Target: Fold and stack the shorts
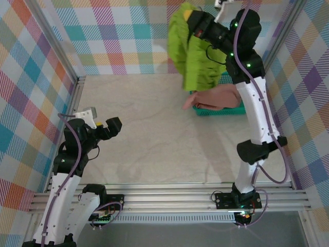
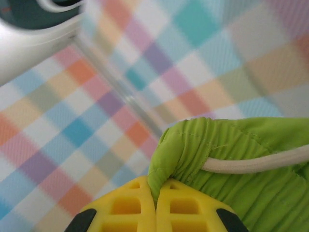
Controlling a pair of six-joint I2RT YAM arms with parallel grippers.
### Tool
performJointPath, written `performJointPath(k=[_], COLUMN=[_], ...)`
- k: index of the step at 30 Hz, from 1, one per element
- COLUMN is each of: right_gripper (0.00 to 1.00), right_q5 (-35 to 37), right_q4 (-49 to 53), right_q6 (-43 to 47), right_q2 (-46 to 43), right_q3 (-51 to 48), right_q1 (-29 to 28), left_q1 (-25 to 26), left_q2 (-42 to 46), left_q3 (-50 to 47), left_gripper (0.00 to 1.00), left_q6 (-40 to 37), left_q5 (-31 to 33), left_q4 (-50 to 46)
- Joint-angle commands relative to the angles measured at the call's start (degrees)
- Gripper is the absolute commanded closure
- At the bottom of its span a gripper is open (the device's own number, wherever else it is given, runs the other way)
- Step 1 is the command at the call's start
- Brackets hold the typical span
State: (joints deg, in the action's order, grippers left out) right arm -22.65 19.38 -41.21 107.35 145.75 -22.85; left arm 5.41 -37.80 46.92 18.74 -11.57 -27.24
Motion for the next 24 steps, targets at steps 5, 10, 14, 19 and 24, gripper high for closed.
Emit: performJointPath(k=[5, 10, 14, 19, 24], right_gripper=[1.0, 0.98, 0.54, 0.13, 0.06], right_q5=[-9.7, -12.7, -9.1, 9.0, 19.5], right_q4=[8.5, 8.8, 4.6, 7.7, 13.2], right_q6=[9.9, 16.3, 26.5, 27.6, 23.8], right_q2=[-1.4, -10.5, -22.0, -29.2, -22.6], right_q3=[1.9, -23.2, -52.0, -66.7, -65.2], right_q1=[-3.7, -5.4, -8.5, -8.4, -3.6], left_q1=[-0.6, -0.6, -0.6, -0.6, -0.6], left_q2=[1.0, 3.7, 8.3, 7.8, 6.6], left_q3=[4.4, 3.7, 2.0, 0.9, -1.9], left_gripper=[0.0, 0.0, 0.0, 0.0, 0.0], left_q6=[2.3, 4.0, 5.5, 7.6, 11.0], left_q5=[-1.8, 0.5, 4.2, 3.2, 1.0], left_q4=[-0.2, -0.7, 0.0, -0.3, 1.1])
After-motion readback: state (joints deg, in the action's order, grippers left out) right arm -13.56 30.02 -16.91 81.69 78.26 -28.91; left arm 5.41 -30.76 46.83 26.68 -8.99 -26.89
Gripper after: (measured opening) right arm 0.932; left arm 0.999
